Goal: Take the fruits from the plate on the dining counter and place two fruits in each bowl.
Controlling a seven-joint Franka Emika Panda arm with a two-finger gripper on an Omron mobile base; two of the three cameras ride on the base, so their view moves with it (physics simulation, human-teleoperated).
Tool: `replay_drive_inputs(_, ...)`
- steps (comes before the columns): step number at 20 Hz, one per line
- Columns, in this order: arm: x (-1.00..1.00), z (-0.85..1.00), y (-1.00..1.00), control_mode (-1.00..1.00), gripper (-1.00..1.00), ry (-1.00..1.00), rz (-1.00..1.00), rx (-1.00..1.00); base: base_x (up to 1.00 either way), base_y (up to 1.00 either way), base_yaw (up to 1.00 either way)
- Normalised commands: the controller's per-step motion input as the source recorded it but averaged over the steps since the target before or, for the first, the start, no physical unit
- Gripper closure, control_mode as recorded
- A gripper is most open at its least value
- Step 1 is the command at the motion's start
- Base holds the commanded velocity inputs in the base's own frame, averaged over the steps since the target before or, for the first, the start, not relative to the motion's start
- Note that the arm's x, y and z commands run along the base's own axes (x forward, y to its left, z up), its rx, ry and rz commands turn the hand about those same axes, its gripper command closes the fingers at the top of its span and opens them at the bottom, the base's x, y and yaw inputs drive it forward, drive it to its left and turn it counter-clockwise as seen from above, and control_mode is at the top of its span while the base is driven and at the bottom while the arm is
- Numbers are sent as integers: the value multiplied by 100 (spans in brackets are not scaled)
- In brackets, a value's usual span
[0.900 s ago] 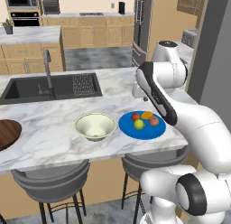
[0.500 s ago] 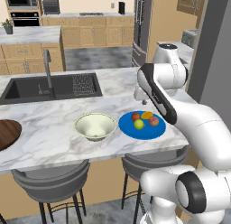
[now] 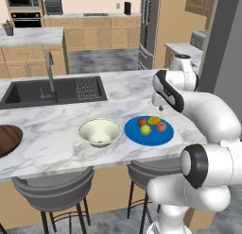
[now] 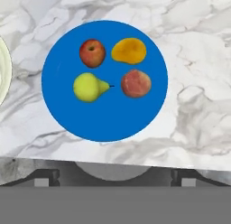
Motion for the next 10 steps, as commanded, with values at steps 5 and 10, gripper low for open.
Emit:
replay_drive_inputs(5,47,-55,-2,-100,-100,1,0,0,0,0,0)
replay_drive_inputs(10,56,-47,0,-100,-100,0,0,0,0,0,0)
